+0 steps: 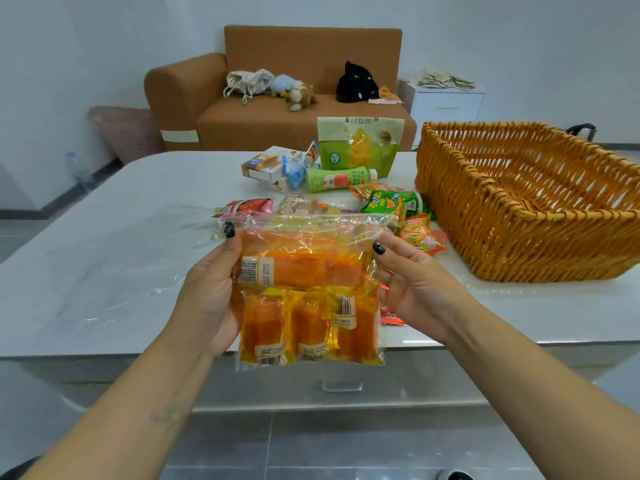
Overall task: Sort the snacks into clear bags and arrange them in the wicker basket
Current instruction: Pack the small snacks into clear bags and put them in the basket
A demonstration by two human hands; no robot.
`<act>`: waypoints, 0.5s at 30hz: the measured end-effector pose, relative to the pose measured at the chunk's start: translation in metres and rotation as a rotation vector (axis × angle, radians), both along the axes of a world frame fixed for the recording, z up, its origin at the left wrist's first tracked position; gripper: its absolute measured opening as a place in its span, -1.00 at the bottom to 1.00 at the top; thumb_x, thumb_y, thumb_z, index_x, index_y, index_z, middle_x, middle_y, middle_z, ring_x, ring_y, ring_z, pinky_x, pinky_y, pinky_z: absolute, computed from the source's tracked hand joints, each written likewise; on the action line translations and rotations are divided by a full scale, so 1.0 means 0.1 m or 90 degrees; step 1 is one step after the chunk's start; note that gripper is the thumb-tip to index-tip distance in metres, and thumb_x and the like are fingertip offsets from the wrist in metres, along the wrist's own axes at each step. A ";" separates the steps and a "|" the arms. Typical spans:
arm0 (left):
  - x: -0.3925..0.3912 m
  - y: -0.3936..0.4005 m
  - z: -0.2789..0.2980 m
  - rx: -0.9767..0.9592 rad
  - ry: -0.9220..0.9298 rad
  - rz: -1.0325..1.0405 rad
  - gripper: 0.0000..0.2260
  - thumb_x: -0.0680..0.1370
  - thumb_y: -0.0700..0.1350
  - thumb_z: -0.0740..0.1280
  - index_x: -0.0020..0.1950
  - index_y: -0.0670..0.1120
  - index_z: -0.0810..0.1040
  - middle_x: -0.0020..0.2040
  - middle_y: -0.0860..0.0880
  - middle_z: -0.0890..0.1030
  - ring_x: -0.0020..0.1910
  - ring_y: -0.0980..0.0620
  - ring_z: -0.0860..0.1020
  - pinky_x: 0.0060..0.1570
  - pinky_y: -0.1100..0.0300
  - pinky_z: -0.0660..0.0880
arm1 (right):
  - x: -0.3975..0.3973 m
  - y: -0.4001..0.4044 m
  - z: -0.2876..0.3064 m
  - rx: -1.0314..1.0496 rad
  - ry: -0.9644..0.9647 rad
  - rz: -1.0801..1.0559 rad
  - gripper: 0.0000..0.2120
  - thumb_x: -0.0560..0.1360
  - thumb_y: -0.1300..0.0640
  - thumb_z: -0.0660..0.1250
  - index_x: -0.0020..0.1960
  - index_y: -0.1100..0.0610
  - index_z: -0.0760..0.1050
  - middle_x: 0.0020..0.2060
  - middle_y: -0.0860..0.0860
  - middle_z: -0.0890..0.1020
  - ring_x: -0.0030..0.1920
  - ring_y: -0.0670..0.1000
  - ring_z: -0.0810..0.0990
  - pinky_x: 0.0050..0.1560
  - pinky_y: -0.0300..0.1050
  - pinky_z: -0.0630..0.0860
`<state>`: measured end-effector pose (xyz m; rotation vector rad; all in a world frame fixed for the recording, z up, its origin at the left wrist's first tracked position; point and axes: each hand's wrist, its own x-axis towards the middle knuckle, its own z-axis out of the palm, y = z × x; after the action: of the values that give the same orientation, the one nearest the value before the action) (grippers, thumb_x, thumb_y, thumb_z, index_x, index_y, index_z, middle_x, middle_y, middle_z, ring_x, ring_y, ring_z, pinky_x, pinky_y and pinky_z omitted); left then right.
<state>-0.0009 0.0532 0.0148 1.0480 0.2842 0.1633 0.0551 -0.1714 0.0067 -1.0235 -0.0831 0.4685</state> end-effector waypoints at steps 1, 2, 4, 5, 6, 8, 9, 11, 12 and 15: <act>0.01 0.00 0.00 0.001 -0.002 0.000 -0.64 0.42 0.07 0.31 0.12 -0.08 0.63 0.03 -0.13 0.70 -0.09 -0.07 0.69 -0.16 -0.02 0.66 | -0.01 0.00 0.01 0.004 -0.008 0.005 -0.64 0.38 0.19 0.40 0.18 0.12 0.57 -0.04 0.04 0.68 -0.12 -0.04 0.63 -0.20 -0.18 0.56; 0.01 0.01 0.00 0.001 -0.003 0.001 -0.64 0.41 0.08 0.32 0.10 -0.08 0.63 0.01 -0.13 0.70 -0.10 -0.07 0.69 -0.18 -0.01 0.66 | -0.03 0.00 0.02 0.003 -0.019 0.012 -0.67 0.39 0.20 0.38 0.16 0.13 0.58 -0.04 0.04 0.68 -0.10 -0.04 0.64 -0.19 -0.17 0.58; 0.02 0.01 -0.01 0.006 -0.008 -0.004 -0.69 0.41 0.08 0.32 0.02 -0.07 0.65 -0.04 -0.13 0.71 -0.14 -0.07 0.69 -0.28 0.02 0.65 | -0.06 0.01 0.03 -0.007 -0.044 0.024 -0.76 0.42 0.20 0.35 0.08 0.15 0.62 -0.04 0.05 0.69 -0.08 -0.03 0.64 -0.18 -0.15 0.59; 0.02 0.01 -0.02 0.009 -0.011 -0.010 -0.72 0.41 0.08 0.32 -0.03 -0.06 0.65 -0.06 -0.13 0.71 -0.16 -0.07 0.69 -0.29 0.01 0.65 | -0.07 0.01 0.02 -0.013 -0.053 0.024 -0.80 0.42 0.19 0.35 0.01 0.15 0.64 -0.07 0.05 0.68 -0.07 -0.02 0.64 -0.18 -0.13 0.59; 0.01 0.00 -0.02 0.011 -0.013 -0.015 -0.75 0.42 0.07 0.32 -0.08 -0.05 0.66 -0.06 -0.13 0.71 -0.16 -0.08 0.68 -0.25 -0.03 0.66 | -0.07 0.01 0.00 -0.018 -0.058 0.021 -0.84 0.40 0.19 0.36 -0.05 0.14 0.66 -0.09 0.05 0.68 -0.08 -0.01 0.64 -0.16 -0.10 0.60; 0.01 -0.01 -0.02 0.013 -0.016 -0.022 -0.78 0.43 0.06 0.32 -0.15 -0.04 0.68 -0.04 -0.15 0.70 -0.14 -0.09 0.67 -0.12 -0.09 0.63 | -0.07 0.02 -0.02 -0.028 -0.057 0.013 -0.84 0.35 0.16 0.42 -0.10 0.15 0.68 -0.10 0.06 0.68 -0.07 0.00 0.65 -0.06 -0.02 0.60; 0.00 -0.02 -0.02 0.014 -0.014 -0.022 -0.78 0.44 0.05 0.32 -0.14 -0.05 0.68 -0.03 -0.16 0.70 -0.13 -0.09 0.67 -0.10 -0.10 0.62 | -0.08 0.02 -0.02 -0.034 -0.059 0.010 -0.80 0.30 0.13 0.45 -0.09 0.16 0.67 -0.10 0.07 0.68 -0.07 0.01 0.65 -0.05 0.00 0.59; 0.00 -0.04 -0.02 0.020 0.000 -0.011 -0.76 0.47 0.05 0.32 -0.05 -0.06 0.67 -0.03 -0.16 0.70 -0.11 -0.10 0.67 -0.10 -0.08 0.63 | -0.09 0.02 -0.02 -0.045 -0.060 0.005 -0.73 0.23 0.10 0.49 -0.09 0.16 0.67 -0.12 0.08 0.68 -0.11 0.00 0.66 -0.10 -0.03 0.60; 0.00 -0.05 -0.01 0.026 0.010 -0.001 -0.75 0.50 0.04 0.31 0.02 -0.08 0.67 -0.02 -0.15 0.71 -0.10 -0.10 0.67 -0.10 -0.08 0.64 | -0.09 0.01 -0.01 -0.047 -0.059 0.001 -0.73 0.23 0.11 0.49 -0.09 0.16 0.67 -0.14 0.07 0.68 -0.14 0.00 0.66 -0.16 -0.05 0.62; -0.01 -0.07 0.05 0.060 0.032 0.030 -0.74 0.57 0.04 0.29 0.11 -0.07 0.64 -0.02 -0.13 0.71 -0.08 -0.09 0.69 -0.09 -0.07 0.63 | -0.08 -0.06 0.05 -0.088 -0.093 0.005 -0.70 0.33 0.20 0.42 0.06 0.19 0.61 -0.09 0.11 0.68 -0.08 0.06 0.64 -0.16 -0.03 0.62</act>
<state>-0.0019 0.0463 0.0193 1.1406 0.3491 0.1947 0.0473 -0.1774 0.0120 -1.1924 -0.1870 0.4111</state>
